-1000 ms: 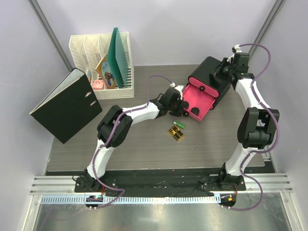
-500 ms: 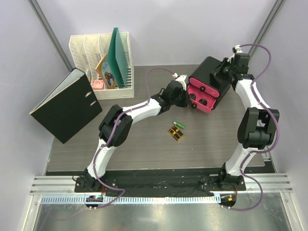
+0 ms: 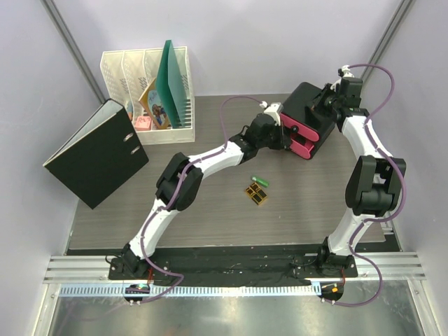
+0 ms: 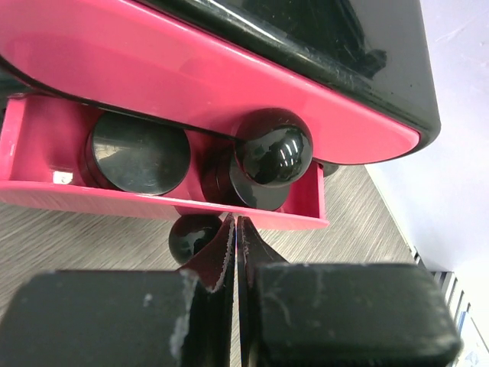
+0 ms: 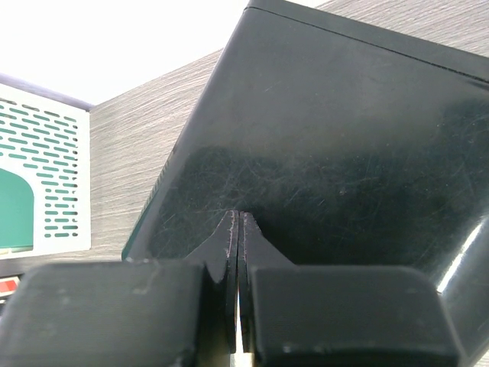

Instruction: Organize the makeup

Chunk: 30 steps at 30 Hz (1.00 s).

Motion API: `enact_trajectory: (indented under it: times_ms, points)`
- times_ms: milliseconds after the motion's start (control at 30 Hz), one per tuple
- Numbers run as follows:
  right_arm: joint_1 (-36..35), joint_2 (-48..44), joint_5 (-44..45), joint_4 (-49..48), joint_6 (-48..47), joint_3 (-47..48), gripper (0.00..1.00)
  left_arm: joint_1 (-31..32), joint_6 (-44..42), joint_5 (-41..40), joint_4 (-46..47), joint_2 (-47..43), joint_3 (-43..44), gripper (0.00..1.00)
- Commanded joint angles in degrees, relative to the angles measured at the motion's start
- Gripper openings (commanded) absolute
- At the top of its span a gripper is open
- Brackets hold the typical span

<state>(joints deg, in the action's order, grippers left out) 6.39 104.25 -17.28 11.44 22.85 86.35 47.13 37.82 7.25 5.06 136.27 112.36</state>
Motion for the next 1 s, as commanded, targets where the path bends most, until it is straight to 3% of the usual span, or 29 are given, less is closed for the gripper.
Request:
enact_trajectory:
  times_ms: [0,333,967]
  points:
    - [0.20,5.79,3.22,15.54,-2.37,-3.99,0.01,-0.03,0.76,-0.22,3.55,1.80,3.39,0.00]
    - [0.20,6.05,2.78,15.28,-2.37,-4.34,0.01,-0.11,0.41,-0.47,5.75,2.59,4.01,0.00]
    - [0.11,6.23,1.63,14.75,-1.76,-4.78,0.01,0.06,12.01,0.49,14.45,7.87,5.86,0.00]
